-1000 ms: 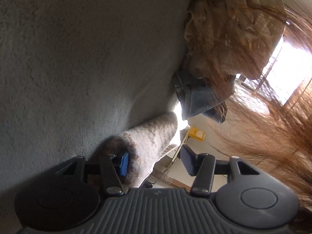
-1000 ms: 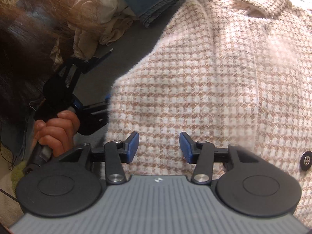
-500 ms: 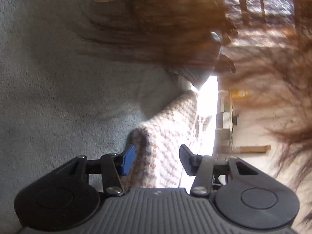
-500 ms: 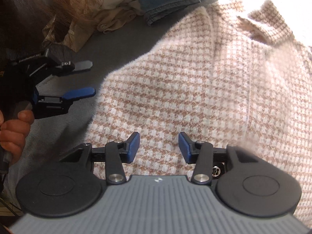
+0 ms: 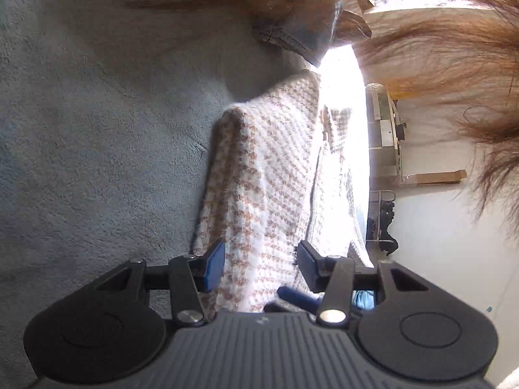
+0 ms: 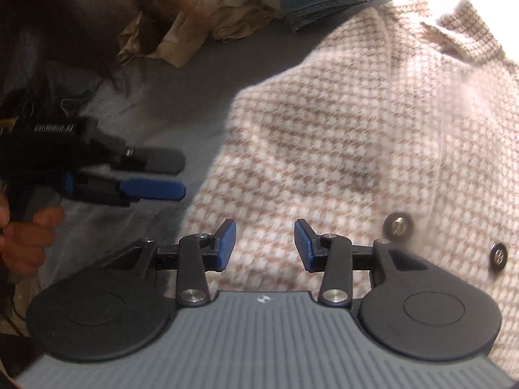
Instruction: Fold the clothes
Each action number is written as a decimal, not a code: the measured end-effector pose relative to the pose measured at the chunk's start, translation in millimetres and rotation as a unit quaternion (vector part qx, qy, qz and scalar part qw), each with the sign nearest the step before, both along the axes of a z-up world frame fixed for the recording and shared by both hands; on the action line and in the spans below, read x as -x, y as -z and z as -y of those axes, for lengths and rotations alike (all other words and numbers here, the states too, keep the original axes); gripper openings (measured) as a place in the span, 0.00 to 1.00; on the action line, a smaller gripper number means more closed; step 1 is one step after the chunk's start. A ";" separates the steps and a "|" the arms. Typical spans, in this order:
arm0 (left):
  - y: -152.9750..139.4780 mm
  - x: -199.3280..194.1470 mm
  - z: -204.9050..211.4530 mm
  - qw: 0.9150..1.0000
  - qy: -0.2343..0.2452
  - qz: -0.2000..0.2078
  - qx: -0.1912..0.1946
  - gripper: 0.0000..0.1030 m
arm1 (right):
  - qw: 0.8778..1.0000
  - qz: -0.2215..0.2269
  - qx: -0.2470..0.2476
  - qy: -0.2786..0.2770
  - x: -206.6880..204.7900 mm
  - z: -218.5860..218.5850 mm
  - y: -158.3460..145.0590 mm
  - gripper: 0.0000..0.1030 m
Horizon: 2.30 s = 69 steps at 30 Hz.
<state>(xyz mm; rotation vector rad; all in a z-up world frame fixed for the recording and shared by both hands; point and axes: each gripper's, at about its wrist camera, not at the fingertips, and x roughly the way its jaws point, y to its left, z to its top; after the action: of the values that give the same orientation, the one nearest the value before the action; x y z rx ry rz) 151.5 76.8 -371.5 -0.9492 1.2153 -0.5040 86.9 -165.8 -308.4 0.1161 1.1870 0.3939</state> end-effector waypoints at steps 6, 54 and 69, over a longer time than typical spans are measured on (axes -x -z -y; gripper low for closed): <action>-29.8 14.4 2.1 0.997 0.037 0.034 -0.054 0.48 | 1.000 -0.016 0.022 -0.007 79.9 -30.2 20.0 0.35; -8.2 -139.0 186.0 0.881 0.080 0.195 -0.424 0.49 | 0.985 -0.036 -0.090 0.142 92.8 70.6 75.1 0.35; -89.9 -76.1 321.2 0.893 0.152 0.285 -0.315 0.49 | 0.928 0.052 -0.132 0.344 99.3 271.0 -3.6 0.37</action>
<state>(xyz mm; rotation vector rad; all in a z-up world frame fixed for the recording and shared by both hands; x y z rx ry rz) 227.6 -244.4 -281.5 -0.0327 0.8874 -0.5341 -12.4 -436.7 -304.9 0.7165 0.9102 -0.0668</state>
